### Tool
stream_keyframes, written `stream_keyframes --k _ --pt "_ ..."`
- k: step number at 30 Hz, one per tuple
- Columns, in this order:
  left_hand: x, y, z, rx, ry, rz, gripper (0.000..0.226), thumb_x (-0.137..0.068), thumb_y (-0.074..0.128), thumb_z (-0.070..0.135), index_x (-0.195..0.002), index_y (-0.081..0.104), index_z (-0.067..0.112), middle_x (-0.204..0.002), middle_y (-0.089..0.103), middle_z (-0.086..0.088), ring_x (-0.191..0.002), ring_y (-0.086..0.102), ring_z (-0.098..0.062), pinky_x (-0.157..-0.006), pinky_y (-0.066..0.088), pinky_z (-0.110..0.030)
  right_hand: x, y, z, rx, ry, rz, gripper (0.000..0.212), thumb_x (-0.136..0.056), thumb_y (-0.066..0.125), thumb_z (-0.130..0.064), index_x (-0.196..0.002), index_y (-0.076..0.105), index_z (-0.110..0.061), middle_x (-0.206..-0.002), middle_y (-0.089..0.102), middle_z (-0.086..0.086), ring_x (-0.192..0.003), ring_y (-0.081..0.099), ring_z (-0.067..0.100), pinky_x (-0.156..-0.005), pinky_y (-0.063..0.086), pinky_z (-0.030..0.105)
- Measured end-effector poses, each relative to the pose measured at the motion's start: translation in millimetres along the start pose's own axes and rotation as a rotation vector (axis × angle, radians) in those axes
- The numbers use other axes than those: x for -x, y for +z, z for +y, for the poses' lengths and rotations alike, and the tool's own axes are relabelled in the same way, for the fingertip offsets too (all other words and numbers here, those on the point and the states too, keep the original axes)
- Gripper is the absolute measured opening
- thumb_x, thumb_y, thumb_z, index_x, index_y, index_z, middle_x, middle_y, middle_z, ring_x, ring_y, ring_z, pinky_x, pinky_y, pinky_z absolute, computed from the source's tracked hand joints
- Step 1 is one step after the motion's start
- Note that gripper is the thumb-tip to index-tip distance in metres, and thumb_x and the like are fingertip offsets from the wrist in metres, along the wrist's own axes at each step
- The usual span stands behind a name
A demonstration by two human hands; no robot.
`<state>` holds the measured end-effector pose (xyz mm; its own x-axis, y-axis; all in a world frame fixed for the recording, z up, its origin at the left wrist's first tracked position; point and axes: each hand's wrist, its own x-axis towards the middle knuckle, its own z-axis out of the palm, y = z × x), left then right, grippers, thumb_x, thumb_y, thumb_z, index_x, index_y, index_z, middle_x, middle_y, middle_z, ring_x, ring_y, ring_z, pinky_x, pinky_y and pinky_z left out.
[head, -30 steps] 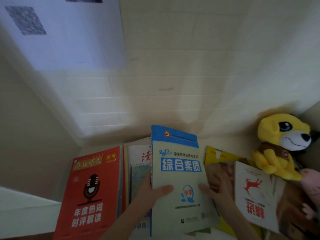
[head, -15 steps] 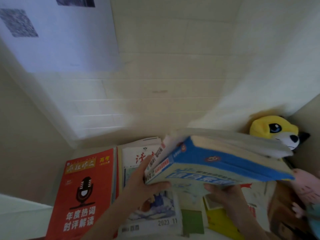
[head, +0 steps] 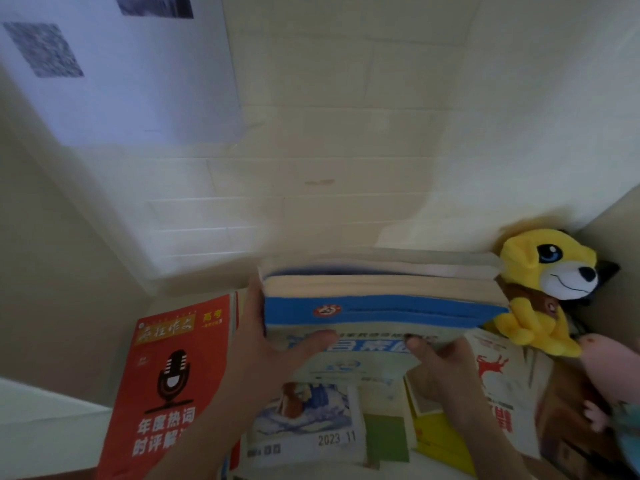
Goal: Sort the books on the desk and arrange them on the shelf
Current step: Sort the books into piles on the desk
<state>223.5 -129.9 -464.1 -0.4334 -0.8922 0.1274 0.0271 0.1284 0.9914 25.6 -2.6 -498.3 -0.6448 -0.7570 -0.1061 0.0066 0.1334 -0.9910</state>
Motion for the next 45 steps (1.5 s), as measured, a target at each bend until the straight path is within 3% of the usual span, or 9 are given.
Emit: stream_keyframes --k 4,8,13,18,22,27,31,34,45 --pt "-1.4 1.1 2.9 0.059 0.055 -0.021 0.054 -0.061 0.087 0.038 -0.095 0.054 0.064 -0.099 0.066 0.023 -0.094 0.065 0.0 -0.067 0.054 -0.015 0.6 -1.6 2.1 0.033 -0.067 0.019 0.032 -0.076 0.07 0.013 -0.085 0.063 -0.017 -0.071 0.071 -0.024 -0.072 0.067 -0.007 -0.056 0.049 0.008" --pt "3.3 6.7 0.4 0.141 0.08 0.041 0.05 -0.059 0.078 0.046 -0.1 0.055 0.062 -0.101 0.067 0.019 -0.094 0.066 -0.004 -0.068 0.055 -0.018 8.3 -0.4 17.3 0.093 -0.053 0.017 0.045 -0.056 0.072 -0.041 -0.097 0.063 -0.023 -0.09 0.072 -0.022 -0.089 0.068 0.001 -0.068 0.053 0.013" --pt "-9.4 17.3 3.6 0.245 0.057 0.157 0.04 -0.064 0.073 0.036 -0.101 0.059 0.043 -0.097 0.07 0.01 -0.086 0.07 -0.014 -0.062 0.057 -0.025 11.7 7.5 21.1 0.079 -0.049 -0.013 0.043 -0.077 0.075 -0.005 -0.114 0.061 -0.021 -0.106 0.071 -0.018 -0.098 0.067 0.005 -0.072 0.056 0.019" --pt "-11.4 5.9 -6.8 0.31 -0.021 0.184 0.06 -0.054 0.082 0.052 -0.106 0.06 0.033 -0.097 0.072 0.01 -0.085 0.071 -0.015 -0.061 0.057 -0.026 16.9 9.1 16.5 -0.014 -0.05 -0.02 0.044 -0.077 0.073 -0.027 -0.118 0.058 -0.022 -0.108 0.072 -0.013 -0.098 0.069 0.008 -0.074 0.059 0.027" --pt "-6.2 6.8 -11.3 0.233 -0.017 0.099 0.039 -0.064 0.065 0.048 -0.102 0.06 0.038 -0.094 0.071 0.017 -0.084 0.07 -0.006 -0.062 0.055 -0.022 17.6 14.2 25.8 -0.029 0.009 0.037 0.033 -0.088 0.06 -0.004 -0.109 0.053 -0.028 -0.091 0.072 -0.018 -0.09 0.067 -0.004 -0.064 0.054 0.013" --pt "2.7 10.0 -29.4 0.163 -0.092 -0.079 0.046 -0.069 0.068 0.036 -0.11 0.053 0.023 -0.095 0.071 0.019 -0.086 0.069 -0.003 -0.066 0.054 -0.017 22.6 9.6 30.8 -0.044 0.009 0.08 0.036 -0.089 0.055 0.005 -0.106 0.053 -0.027 -0.101 0.067 -0.006 -0.087 0.068 -0.003 -0.063 0.054 0.014" --pt "0.9 4.7 -38.7 0.071 -0.103 -0.121 0.047 -0.076 0.078 0.029 -0.112 0.05 0.022 -0.101 0.069 0.02 -0.092 0.066 -0.001 -0.071 0.054 -0.017 21.3 10.5 38.8 -0.062 -0.017 0.098 0.032 -0.088 0.06 -0.003 -0.111 0.056 -0.025 -0.106 0.069 -0.005 -0.094 0.068 0.004 -0.068 0.056 0.017" --pt "-3.8 6.9 -41.3 0.005 -0.12 -0.112 0.044 -0.072 0.072 0.022 -0.11 0.05 0.027 -0.098 0.069 0.024 -0.09 0.066 0.001 -0.071 0.054 -0.018 18.8 14.9 34.0 -0.11 -0.02 0.12 0.04 -0.076 0.07 -0.036 -0.113 0.057 -0.028 -0.101 0.073 -0.009 -0.095 0.069 0.007 -0.068 0.057 0.02" --pt "-27.9 -50.1 -20.2 -0.106 -0.292 0.12 0.024 -0.08 0.074 0.03 -0.101 0.067 0.022 -0.087 0.075 0.001 -0.077 0.073 -0.017 -0.069 0.06 -0.038 10.8 59.2 -32.2 0.026 0.082 -0.085 0.021 -0.088 0.064 -0.032 -0.103 0.067 -0.018 -0.088 0.077 -0.001 -0.074 0.074 0.014 -0.058 0.057 0.025"
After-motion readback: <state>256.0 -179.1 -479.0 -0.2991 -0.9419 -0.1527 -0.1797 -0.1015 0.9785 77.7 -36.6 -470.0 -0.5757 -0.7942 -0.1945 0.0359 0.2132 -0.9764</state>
